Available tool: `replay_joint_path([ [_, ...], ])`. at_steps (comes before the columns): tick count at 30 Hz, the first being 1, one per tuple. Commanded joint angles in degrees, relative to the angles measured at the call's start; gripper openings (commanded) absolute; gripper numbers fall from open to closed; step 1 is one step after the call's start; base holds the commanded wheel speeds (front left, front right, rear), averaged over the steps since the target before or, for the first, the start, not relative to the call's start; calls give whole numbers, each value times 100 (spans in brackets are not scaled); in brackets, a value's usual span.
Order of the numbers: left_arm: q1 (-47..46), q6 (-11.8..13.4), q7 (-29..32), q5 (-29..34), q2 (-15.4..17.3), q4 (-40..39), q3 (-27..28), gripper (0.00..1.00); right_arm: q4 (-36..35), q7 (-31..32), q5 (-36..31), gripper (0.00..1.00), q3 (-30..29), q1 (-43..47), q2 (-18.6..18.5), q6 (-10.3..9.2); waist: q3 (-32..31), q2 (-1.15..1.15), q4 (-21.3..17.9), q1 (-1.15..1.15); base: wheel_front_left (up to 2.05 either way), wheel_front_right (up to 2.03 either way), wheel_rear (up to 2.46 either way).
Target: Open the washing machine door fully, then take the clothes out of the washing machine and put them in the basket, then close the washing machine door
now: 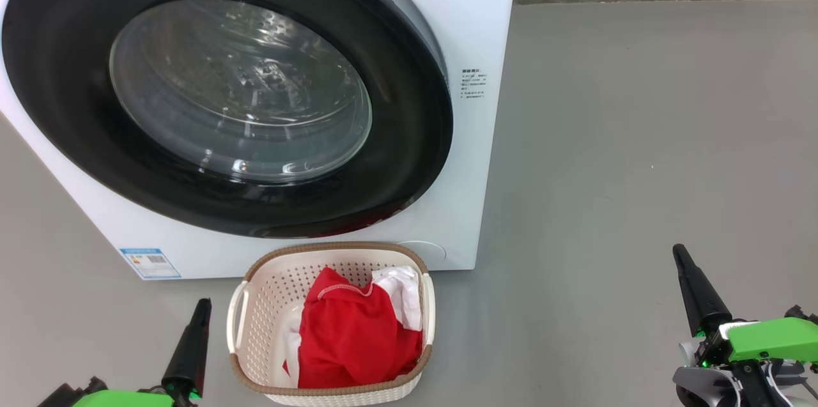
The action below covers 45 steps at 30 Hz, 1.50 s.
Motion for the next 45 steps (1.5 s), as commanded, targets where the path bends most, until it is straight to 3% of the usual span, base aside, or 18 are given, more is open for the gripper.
replay_joint_path([
  [1, -222, -40, 52, -56, 51, -139, 213, 0, -171, 26, 11, 0, 113, -233, -64, -4, 0, 0, 0, 0, 0, 0, 0],
  [45, -225, -40, 74, -33, 32, -138, 240, 0, -167, 77, -42, 0, 49, -238, -19, -4, 0, 0, 0, 0, 0, 0, 0],
])
